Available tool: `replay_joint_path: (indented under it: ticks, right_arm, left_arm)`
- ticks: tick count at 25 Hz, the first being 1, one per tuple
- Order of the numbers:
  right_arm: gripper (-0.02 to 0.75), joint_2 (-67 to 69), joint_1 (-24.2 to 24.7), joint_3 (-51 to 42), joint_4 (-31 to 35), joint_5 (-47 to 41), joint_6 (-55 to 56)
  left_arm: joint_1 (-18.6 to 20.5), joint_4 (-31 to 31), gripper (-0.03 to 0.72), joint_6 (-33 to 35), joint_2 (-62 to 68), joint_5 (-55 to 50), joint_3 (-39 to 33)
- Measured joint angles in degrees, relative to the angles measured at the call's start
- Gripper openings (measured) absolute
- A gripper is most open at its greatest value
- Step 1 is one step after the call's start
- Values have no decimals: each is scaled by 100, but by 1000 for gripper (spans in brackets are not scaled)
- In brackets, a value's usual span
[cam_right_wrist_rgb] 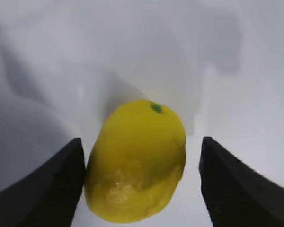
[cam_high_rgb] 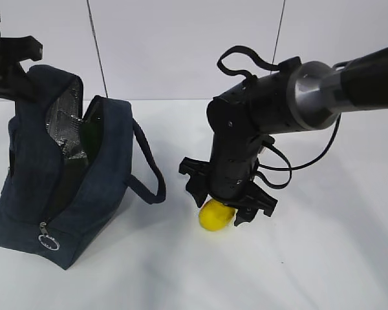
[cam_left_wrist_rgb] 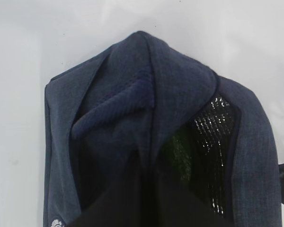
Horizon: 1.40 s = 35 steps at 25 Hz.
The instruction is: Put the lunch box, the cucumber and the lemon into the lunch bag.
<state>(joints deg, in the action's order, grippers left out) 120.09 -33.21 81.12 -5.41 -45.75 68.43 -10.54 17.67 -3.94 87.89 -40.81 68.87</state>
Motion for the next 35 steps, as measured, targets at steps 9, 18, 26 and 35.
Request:
replay_joint_path:
  ticks: [9,18,26,35]
  right_arm:
    - [565,23,0,0,12,111,-138]
    - [462,52,0,0,43,111,-275]
    - [421,52,0,0,43,111,-417]
    - [419,75,0,342,43,-601,-1555]
  left_arm:
    - [0,0,-6,0,0,0,0]
    - [0,0,-6,0,0,10,0]
    - [0,0,-6,0,0,10,0]
    - [0,0,-6,0,12,20,0]
